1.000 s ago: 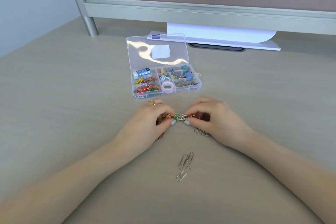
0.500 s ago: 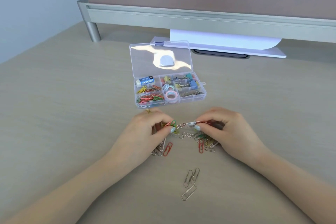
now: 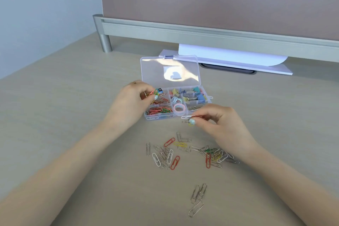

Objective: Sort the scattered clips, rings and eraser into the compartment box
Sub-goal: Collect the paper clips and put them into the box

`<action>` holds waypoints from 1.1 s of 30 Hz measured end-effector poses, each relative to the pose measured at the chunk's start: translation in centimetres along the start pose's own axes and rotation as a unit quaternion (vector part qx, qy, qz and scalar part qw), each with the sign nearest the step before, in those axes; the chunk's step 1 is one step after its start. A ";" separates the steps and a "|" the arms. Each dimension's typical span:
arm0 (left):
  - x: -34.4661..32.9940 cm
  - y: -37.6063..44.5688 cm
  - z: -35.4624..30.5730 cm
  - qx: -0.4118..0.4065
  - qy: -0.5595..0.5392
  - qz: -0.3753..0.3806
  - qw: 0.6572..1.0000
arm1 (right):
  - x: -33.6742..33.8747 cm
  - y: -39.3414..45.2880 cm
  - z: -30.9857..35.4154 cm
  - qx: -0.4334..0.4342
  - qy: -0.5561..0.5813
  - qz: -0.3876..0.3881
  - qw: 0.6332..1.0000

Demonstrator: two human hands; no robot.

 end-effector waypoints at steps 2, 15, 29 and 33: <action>-0.7 0.6 0.7 0.002 0.022 0.006 1.000 | -0.3 0.6 0.6 0.009 -0.004 -0.008 1.000; -1.8 0.0 2.1 -0.006 -0.043 -0.001 0.999 | -3.7 6.6 1.5 0.013 -0.010 -0.008 1.000; 0.2 -2.5 2.2 -0.053 0.006 -0.032 0.998 | -8.0 6.8 2.4 0.119 -0.151 0.079 0.978; -0.3 -3.0 0.8 -0.105 0.029 -0.018 0.994 | -7.6 6.7 2.8 0.160 -0.188 0.059 0.967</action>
Point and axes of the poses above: each hand's wrist, its own y-axis towards the middle knuckle, its own x-axis out of the back of the hand, z = x × y, the point moved 10 cm from there along y, towards the middle knuckle
